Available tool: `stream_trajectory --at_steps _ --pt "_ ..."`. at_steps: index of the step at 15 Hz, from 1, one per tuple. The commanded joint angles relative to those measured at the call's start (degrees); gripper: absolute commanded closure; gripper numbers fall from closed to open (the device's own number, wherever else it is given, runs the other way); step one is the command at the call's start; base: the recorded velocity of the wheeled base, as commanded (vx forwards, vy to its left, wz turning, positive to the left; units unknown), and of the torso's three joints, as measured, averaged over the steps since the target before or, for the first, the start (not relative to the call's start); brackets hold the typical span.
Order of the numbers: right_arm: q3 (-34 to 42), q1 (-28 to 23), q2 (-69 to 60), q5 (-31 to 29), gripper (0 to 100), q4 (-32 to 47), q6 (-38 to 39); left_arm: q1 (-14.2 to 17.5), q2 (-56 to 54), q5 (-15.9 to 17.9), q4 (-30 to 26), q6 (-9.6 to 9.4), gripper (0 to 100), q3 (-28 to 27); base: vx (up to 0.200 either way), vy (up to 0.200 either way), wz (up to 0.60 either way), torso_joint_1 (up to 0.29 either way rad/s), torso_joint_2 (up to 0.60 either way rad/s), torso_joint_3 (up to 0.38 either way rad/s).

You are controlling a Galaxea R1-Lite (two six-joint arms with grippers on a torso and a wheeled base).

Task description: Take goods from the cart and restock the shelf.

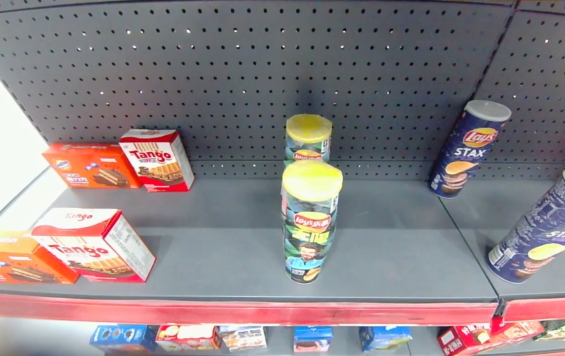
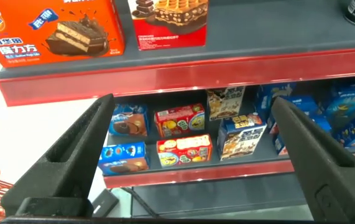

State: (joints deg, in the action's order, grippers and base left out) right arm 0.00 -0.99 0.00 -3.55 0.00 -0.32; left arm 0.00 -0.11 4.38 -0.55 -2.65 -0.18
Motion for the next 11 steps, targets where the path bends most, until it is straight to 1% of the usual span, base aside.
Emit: stream_trajectory --at_steps 1,11 --pt "0.0 0.02 0.0 0.03 0 0.0 -0.03 0.0 0.11 0.02 0.02 0.01 0 0.01 0.0 0.0 0.0 0.0 0.0 0.0" --pt "0.0 0.02 0.0 -0.06 0 0.0 0.14 0.0 0.11 0.02 -0.07 0.01 0 0.01 0.0 0.0 0.0 0.0 0.0 0.0"
